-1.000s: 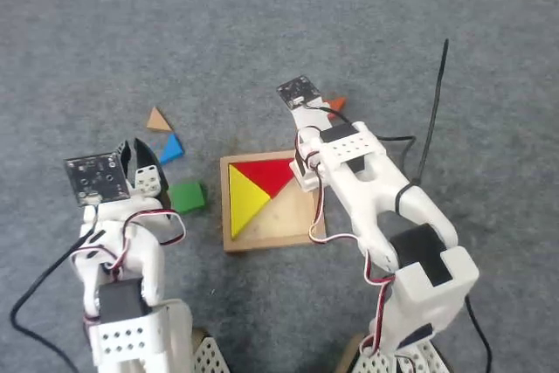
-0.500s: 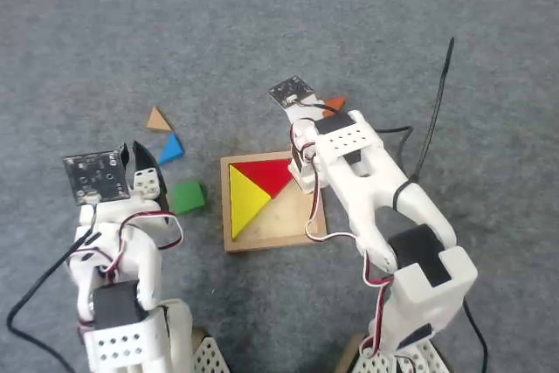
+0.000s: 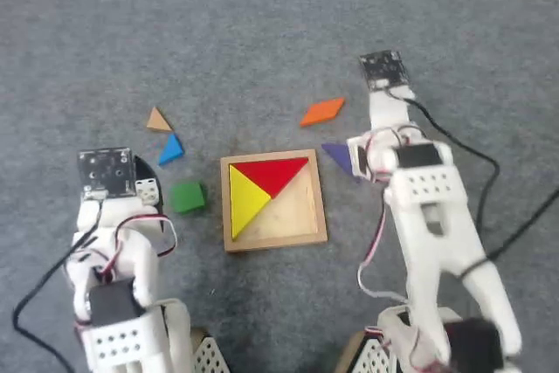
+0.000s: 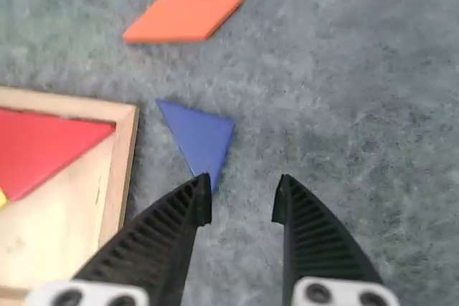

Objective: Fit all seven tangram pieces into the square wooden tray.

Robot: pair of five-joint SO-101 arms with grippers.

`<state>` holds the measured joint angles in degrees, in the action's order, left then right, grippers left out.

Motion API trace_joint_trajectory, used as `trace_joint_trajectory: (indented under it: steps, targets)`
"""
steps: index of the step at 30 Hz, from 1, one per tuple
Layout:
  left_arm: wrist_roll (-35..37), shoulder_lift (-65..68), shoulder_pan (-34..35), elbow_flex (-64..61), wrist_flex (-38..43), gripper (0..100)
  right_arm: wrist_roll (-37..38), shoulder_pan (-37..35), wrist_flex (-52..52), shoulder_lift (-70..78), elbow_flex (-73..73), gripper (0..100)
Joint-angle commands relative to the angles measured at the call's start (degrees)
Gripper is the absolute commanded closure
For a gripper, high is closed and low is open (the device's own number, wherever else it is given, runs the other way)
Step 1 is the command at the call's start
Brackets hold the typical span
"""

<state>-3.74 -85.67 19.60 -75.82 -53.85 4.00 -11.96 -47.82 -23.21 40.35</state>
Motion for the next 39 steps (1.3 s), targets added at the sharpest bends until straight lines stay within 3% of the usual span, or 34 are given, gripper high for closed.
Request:
trace_joint_trajectory:
  steps: [1,6,9,14,20,26,32,39]
  targets:
    - [-1.9,10.1,0.2,6.4,-0.3,93,-1.6,0.5,4.6,-8.1,3.5,84.3]
    - [-6.6,30.7,-0.9,15.0,-0.7,93,-1.7,0.0,7.4,-15.5,9.1,84.3]
    - [-15.6,42.2,-4.7,19.3,-2.3,93,-1.2,-6.0,10.9,-18.6,14.5,84.3]
    - [-18.9,58.9,-5.7,28.1,-1.8,89,1.0,-16.1,13.0,-21.8,19.9,84.3]
    - [-19.1,72.4,-6.8,36.4,-6.6,88,1.3,-17.1,13.1,-21.8,20.5,84.3]
    - [-18.3,76.7,-6.6,40.5,-6.4,87,1.3,-17.1,13.1,-21.8,20.5,84.3]
    - [-11.3,78.7,-6.3,46.2,-6.3,87,1.1,-17.0,13.1,-21.8,20.5,84.3]
    - [-3.9,82.4,-4.3,63.8,-11.6,81,1.1,-17.0,13.1,-21.8,20.5,84.3]
